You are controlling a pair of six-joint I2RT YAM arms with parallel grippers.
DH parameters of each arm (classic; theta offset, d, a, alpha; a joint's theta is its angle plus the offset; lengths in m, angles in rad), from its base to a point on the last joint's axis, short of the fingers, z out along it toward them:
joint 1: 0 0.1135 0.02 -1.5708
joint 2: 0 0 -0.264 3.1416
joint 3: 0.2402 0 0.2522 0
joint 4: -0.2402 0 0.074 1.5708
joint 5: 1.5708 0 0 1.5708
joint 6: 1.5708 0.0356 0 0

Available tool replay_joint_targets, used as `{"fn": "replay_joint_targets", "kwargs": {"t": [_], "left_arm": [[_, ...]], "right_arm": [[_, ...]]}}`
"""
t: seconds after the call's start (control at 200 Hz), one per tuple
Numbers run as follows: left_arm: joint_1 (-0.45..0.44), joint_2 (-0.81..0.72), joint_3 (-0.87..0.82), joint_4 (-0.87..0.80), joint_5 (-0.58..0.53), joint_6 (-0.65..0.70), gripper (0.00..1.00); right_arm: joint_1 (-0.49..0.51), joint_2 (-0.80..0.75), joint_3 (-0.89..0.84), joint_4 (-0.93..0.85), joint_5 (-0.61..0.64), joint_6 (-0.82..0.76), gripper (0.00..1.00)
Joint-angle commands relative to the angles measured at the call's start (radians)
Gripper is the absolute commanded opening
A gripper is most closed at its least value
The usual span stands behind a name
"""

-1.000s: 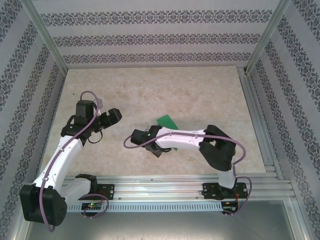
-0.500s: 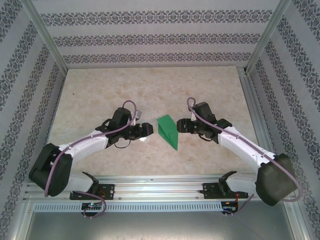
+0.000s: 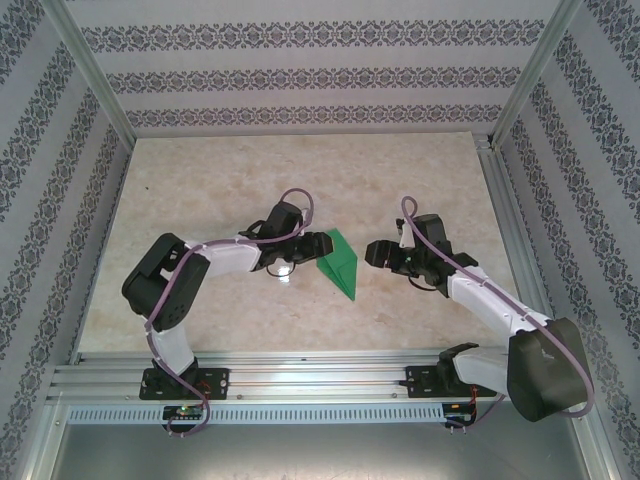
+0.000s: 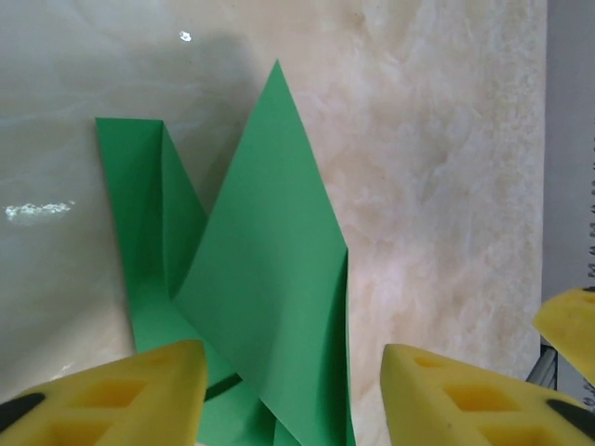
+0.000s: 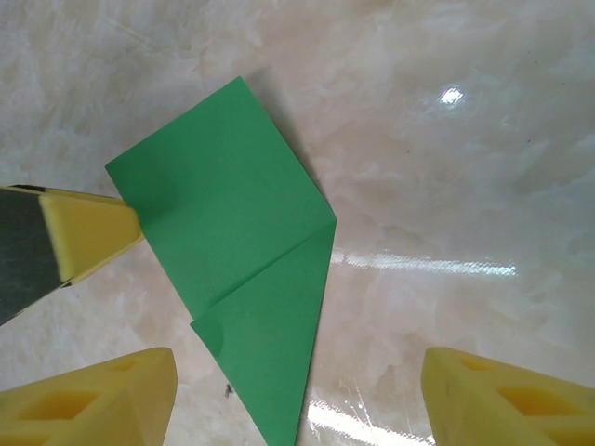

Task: Fold a paper plane with a square sheet of paper (fold left side to right side)
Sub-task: Pick up the paper from the center of the table.

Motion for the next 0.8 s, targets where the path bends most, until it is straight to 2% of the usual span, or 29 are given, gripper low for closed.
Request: {"fn": "replay_joint_targets", "kwargs": {"t": [0.0, 0.165, 0.265, 0.359, 0.454, 0.614, 0.794], "left_arm": [[-0.012, 0.034, 0.047, 0.016, -0.009, 0.021, 0.45], [-0.010, 0.065, 0.092, -0.006, -0.001, 0.094, 0.27], [-0.004, 0.069, 0.109, -0.022, 0.025, 0.162, 0.13], [0.006, 0.043, 0.108, -0.029, 0.066, 0.243, 0.05], [0.017, 0.013, 0.103, -0.048, 0.111, 0.325, 0.00], [0.032, -0.019, 0.097, -0.059, 0.207, 0.415, 0.00], [0.046, -0.035, 0.078, -0.018, 0.289, 0.453, 0.00]], "right_arm": [[-0.018, -0.001, -0.023, 0.068, -0.100, 0.005, 0.68], [-0.058, 0.027, -0.047, 0.141, -0.218, 0.001, 0.63], [-0.075, 0.048, -0.036, 0.138, -0.258, -0.038, 0.63], [-0.082, 0.073, -0.018, 0.123, -0.297, -0.083, 0.63], [-0.093, 0.104, -0.011, 0.134, -0.326, -0.111, 0.63], [-0.105, 0.186, 0.009, 0.182, -0.394, -0.146, 0.60], [-0.113, 0.274, 0.031, 0.272, -0.456, -0.155, 0.60]]}}
